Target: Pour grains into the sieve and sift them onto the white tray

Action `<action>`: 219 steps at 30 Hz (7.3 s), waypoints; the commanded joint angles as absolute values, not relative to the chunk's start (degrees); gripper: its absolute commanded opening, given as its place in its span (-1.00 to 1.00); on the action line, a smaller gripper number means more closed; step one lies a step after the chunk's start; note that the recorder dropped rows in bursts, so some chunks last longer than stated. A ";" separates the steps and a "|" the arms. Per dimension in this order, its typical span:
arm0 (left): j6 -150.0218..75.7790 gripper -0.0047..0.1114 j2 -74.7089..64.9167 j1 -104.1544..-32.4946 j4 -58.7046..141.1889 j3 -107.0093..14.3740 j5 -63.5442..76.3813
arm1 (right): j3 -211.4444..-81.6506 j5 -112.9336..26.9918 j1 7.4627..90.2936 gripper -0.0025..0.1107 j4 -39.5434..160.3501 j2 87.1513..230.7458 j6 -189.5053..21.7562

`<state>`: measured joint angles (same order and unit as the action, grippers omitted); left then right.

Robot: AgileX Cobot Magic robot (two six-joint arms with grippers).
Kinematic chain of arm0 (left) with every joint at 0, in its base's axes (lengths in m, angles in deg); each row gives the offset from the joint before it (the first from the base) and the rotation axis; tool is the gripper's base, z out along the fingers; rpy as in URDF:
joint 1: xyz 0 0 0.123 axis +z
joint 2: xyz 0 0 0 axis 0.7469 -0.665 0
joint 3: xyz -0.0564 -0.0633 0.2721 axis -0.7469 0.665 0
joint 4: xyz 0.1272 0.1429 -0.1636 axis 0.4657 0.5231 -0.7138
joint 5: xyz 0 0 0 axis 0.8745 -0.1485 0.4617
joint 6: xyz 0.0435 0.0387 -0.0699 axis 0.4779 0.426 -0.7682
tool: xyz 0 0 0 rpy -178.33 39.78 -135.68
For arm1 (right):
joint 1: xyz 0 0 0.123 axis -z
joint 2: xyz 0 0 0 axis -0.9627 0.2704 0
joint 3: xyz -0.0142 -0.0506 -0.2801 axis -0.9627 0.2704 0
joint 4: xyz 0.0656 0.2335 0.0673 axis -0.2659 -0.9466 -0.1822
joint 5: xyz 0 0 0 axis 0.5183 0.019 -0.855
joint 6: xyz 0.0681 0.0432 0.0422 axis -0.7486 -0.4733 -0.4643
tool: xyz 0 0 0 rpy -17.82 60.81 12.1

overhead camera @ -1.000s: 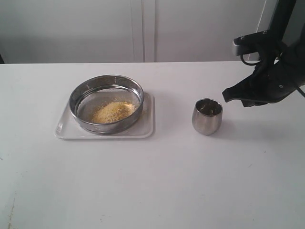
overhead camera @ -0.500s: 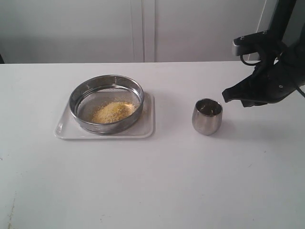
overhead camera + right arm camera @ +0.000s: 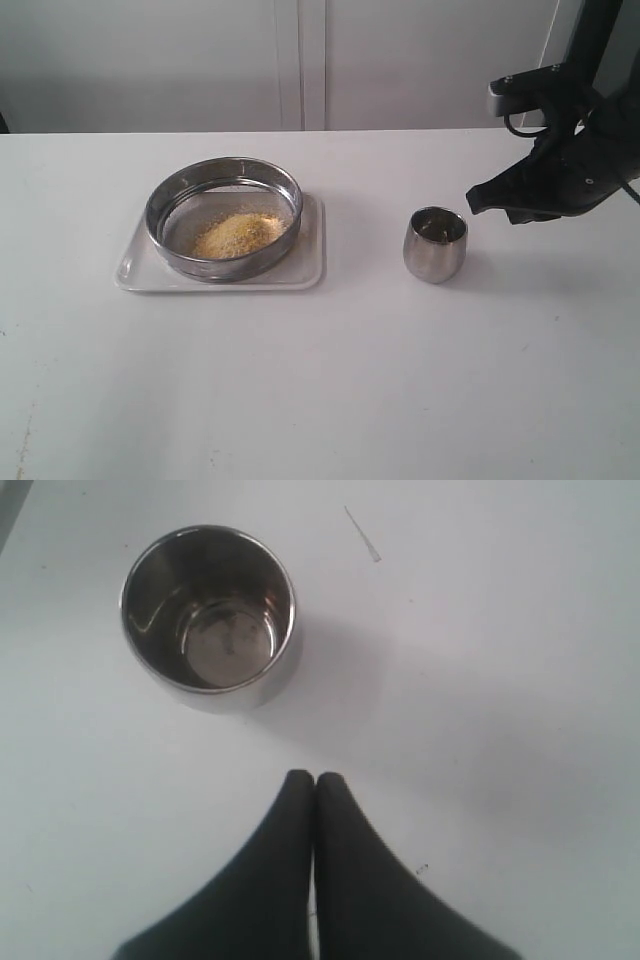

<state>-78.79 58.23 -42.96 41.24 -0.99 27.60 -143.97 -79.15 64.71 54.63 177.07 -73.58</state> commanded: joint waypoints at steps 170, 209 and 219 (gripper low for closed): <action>-41.26 -0.92 -65.05 -53.26 24.62 -100.32 -40.99 | -144.25 -78.52 65.18 -0.96 54.71 176.93 -74.18; -40.78 -0.92 -64.42 -55.79 29.37 -100.43 -42.53 | -144.25 -78.63 65.18 -0.96 54.71 176.93 -74.18; -39.32 -0.92 -64.42 -57.74 26.27 -100.43 -40.20 | -144.25 -78.54 65.18 -0.96 54.71 176.93 -74.21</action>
